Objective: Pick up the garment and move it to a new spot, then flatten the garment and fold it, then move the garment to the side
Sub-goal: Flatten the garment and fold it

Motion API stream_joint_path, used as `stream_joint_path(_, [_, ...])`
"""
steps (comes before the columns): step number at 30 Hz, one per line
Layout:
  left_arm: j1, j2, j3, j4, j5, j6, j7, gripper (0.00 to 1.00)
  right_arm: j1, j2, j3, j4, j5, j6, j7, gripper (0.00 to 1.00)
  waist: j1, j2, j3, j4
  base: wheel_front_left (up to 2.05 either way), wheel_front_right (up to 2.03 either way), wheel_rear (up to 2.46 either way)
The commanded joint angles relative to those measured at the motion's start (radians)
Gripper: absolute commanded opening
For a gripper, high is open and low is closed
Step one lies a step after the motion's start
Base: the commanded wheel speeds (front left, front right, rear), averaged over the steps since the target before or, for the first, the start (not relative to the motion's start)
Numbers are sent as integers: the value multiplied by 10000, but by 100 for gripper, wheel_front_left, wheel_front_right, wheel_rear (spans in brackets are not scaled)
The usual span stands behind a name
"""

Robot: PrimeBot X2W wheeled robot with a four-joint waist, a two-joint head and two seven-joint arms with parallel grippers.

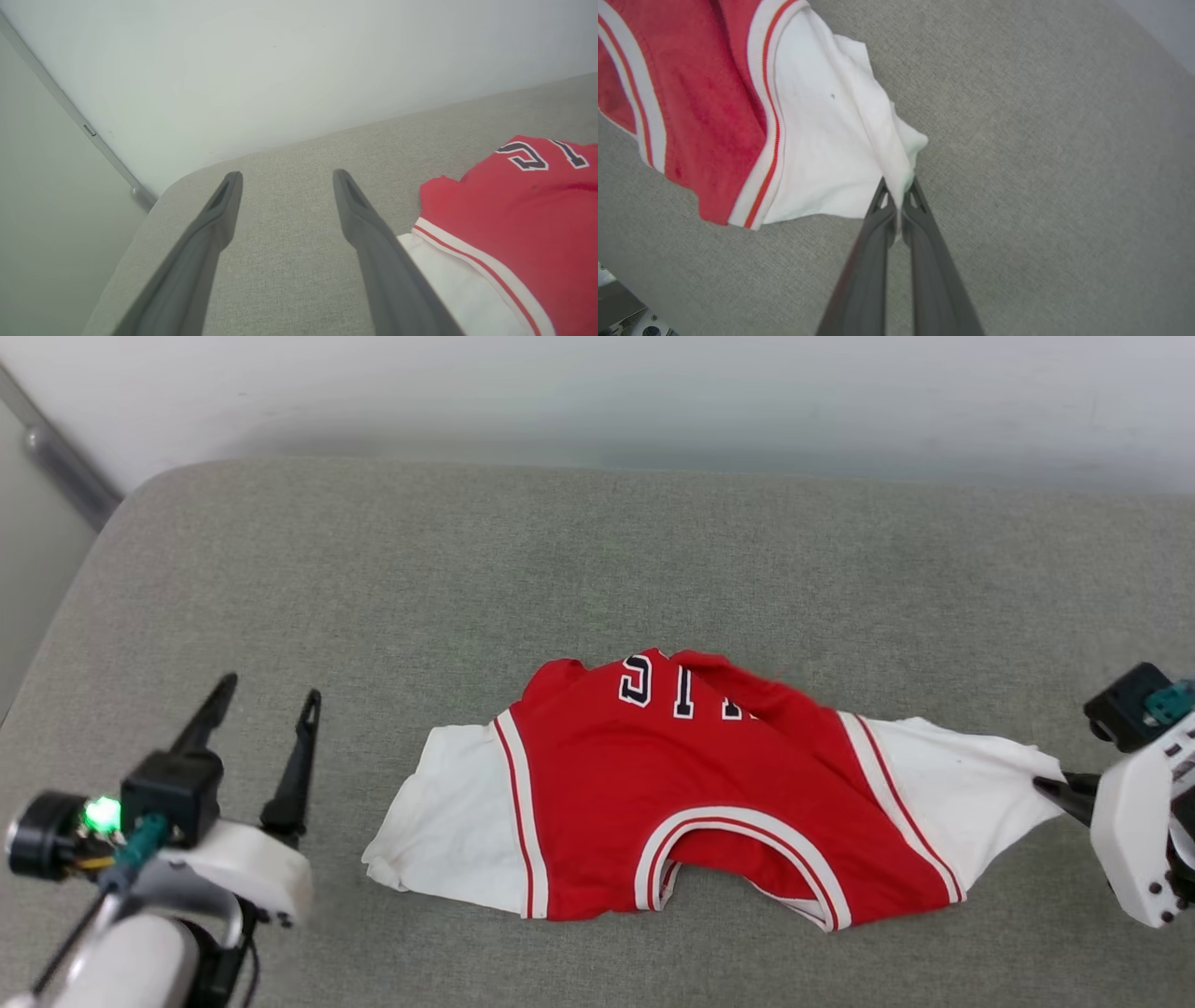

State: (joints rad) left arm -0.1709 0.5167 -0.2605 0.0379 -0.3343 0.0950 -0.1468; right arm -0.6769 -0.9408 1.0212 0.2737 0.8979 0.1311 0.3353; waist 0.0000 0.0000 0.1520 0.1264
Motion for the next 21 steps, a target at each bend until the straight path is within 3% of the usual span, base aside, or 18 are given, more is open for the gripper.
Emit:
stream_joint_path(1, [-222,150,-19,-92,8,-107,218,100,170,-36,-86,-52,26,-6,-85,0,0,0,16,-16,0,0,0])
stream_joint_path(6, [-704,872,-262,-652,-613,-944,2335,100,688,-138,-624,-196,-47,-6,-364,0,0,0,128,-65,0,0,0])
stream_joint_path(11, [-1193,1554,-714,-1243,-1743,-1753,5257,100,1065,92,-1083,-279,-325,-6,-315,0,0,0,259,-90,0,0,0])
stream_joint_path(16, [-1815,2104,-1261,-1538,-2861,-2079,7572,100,1181,313,-1503,-415,-598,-6,-127,0,0,0,449,-140,0,0,0])
stream_joint_path(21, [-2391,2465,-1787,-1253,-3822,-2192,9119,100,1101,473,-1772,-663,-907,-5,88,0,0,0,712,-275,0,0,0])
